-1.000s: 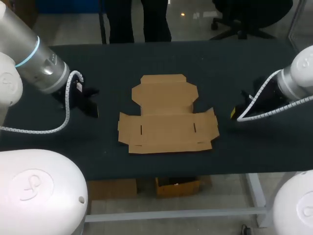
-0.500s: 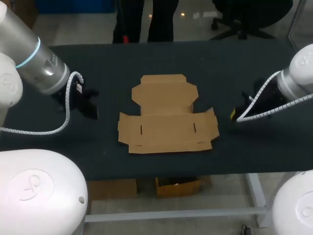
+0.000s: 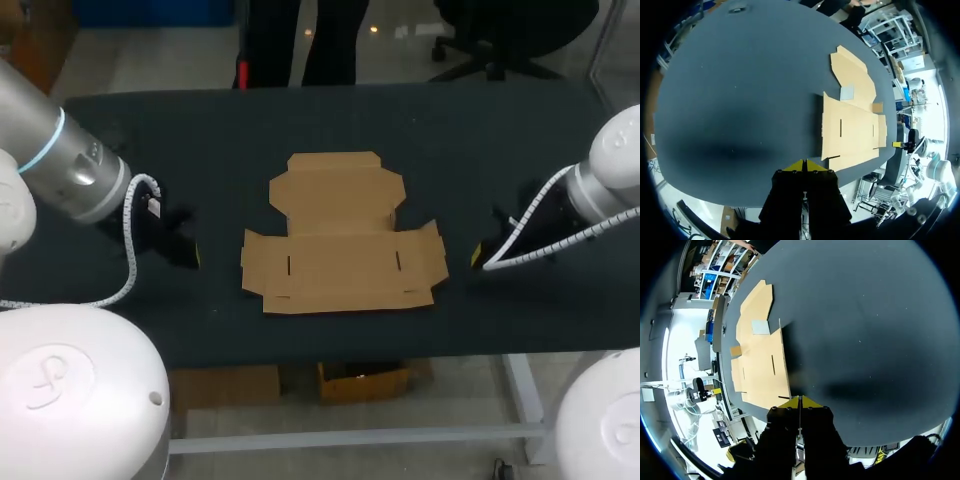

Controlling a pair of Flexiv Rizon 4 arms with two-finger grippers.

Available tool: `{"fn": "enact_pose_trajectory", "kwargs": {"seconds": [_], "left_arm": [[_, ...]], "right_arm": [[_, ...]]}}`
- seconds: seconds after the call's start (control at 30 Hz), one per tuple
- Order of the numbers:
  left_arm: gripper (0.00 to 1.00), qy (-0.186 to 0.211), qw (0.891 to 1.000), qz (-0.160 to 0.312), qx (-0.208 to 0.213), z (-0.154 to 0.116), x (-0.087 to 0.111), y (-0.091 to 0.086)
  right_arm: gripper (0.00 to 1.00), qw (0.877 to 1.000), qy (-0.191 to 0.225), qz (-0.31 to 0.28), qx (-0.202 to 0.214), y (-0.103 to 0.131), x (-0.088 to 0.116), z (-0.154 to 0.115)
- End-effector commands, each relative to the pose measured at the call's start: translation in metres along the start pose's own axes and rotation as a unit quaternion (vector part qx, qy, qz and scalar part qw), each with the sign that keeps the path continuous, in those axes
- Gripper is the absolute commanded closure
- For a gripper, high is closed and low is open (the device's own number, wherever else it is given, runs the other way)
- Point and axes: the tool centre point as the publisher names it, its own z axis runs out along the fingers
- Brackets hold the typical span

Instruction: Assemble the packaging by folding the flat box into shape, placing the metal phone stand inside, and closing the box properly

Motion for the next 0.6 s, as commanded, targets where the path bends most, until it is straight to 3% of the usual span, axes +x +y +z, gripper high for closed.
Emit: {"fn": "enact_pose_trajectory", "kwargs": {"seconds": [0.03, 0.6], "left_arm": [[1.0, 0.009, 1.0, 0.002, -0.002, 0.009, -0.002, 0.01], [1.0, 0.028, 0.999, 0.022, -0.037, 0.039, 0.011, 0.03]], "right_arm": [[1.0, 1.0, 0.004, 0.002, -0.003, -0.01, -0.004, 0.0], [1.0, 1.0, 0.013, -0.001, 0.021, -0.039, -0.011, 0.035]]}}
